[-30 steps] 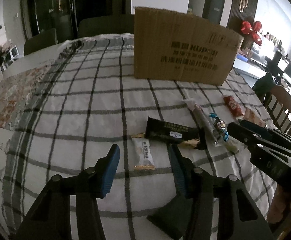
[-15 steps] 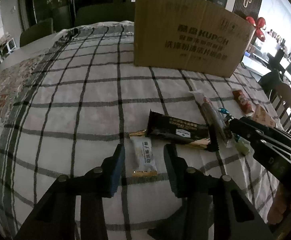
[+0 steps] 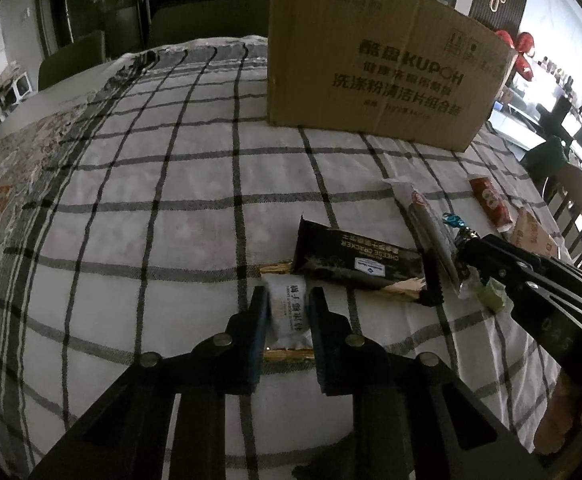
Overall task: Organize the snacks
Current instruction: 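Grasp the white snack bar packet with the left tool while the right tool grasps the blue-wrapped candy, then carry both held snacks up and over the open cardboard box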
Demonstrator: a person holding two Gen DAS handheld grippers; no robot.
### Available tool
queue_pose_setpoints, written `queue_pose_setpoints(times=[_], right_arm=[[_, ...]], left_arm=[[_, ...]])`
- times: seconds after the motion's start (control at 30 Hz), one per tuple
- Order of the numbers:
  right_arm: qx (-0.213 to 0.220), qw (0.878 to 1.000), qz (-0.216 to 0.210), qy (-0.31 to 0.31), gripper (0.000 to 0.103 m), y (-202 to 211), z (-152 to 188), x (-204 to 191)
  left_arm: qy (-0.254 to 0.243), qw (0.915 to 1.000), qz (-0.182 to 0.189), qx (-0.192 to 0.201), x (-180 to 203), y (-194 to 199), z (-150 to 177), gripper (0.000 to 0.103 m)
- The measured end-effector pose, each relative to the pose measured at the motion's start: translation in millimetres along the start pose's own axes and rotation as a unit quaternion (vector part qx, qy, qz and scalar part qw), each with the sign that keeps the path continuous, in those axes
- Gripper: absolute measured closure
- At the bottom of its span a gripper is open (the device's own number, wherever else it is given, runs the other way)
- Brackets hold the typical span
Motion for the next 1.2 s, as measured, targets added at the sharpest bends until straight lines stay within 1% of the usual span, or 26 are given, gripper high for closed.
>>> queue_pose_setpoints(times=[0.27,0.57,0.97,1.2], right_arm=[[0.020,1.000,0.006,0.010,0.083,18,-1,-5],[0.058,0.998,-0.014,0.013,0.083,54,-9,-18],[0.113,0.993,-0.025,0.029,0.083,97,-31,-31],[0.145,0.989,-0.023,0.028,0.083,113,-52,-29]], left_arm=[[0.000,0.9995,-0.011,0.031,-3,28,0,0.082],[-0.005,0.9967,0.007,0.081,3,71,-14,0.082],[-0.022,0.9892,0.016,0.144,11,114,-40,0.082],[-0.035,0.9825,0.020,0.182,19,133,-66,0.082]])
Point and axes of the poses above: each gripper's, at about its wrist camera, not at the fingertips, and y roughly against the way its jaws point, x to its right, z to its underside, the point moved 3 cm from there along -y, roughly the way its jaws point, and after that the axes turned 6 degrees about -z, right-handed, at the moved point
